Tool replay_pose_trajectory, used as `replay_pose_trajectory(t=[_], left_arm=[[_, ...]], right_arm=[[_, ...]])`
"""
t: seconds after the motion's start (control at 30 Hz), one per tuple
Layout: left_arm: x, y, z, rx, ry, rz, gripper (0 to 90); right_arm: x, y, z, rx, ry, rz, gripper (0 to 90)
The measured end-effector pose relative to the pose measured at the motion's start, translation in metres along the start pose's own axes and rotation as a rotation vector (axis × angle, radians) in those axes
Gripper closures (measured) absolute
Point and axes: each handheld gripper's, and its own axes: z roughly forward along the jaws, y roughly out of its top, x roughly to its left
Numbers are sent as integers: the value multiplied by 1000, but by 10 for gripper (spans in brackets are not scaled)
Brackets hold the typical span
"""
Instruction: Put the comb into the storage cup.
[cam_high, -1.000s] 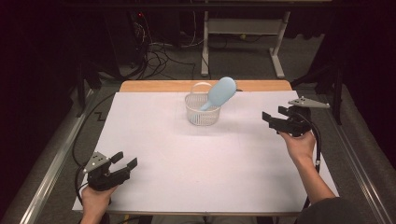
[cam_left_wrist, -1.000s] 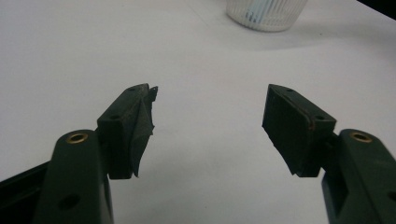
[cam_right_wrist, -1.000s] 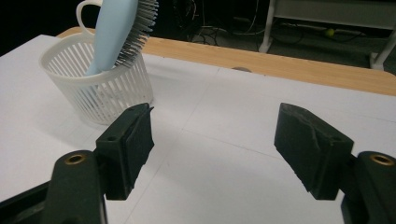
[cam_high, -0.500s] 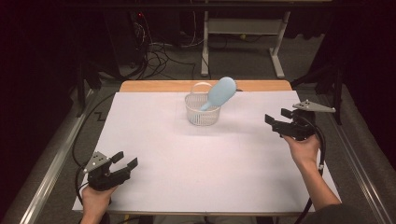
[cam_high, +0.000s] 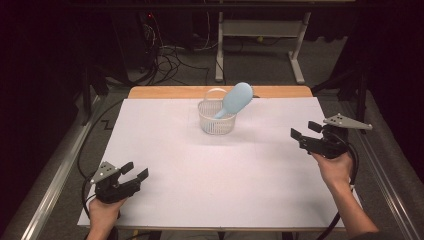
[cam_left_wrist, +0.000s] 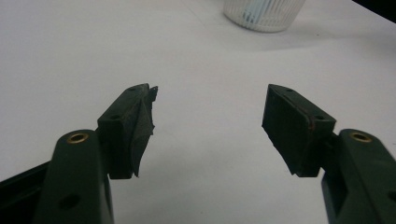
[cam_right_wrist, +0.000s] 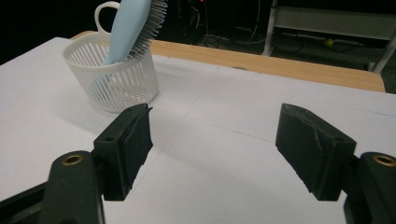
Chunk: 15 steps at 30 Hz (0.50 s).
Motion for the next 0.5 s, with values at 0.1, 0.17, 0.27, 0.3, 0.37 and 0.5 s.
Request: replay_pose_trajectory(t=[0.1,0.17,0.27,0.3,0.37,0.5], left_arm=[[0,0,-1,-2,1,1,342],[1,0,-1,-1,3,-1,342],[1,0,-1,-3,3,-1,342],[0,0,-1,-1,3,0,342],[0,0,-1,-2,4,-1,342],[1,1,0,-2,5,-4,342]], right_arm=[[0,-1,-3,1,-8,-2,271],[1,-2,-4,4,-8,-7,270],[2,-4,-6,2,-1,-12,269],[2,-5,-6,1,0,-14,268],[3,-7,-7,0,5,-12,267],[3,-10,-10,-10,16,-8,266]])
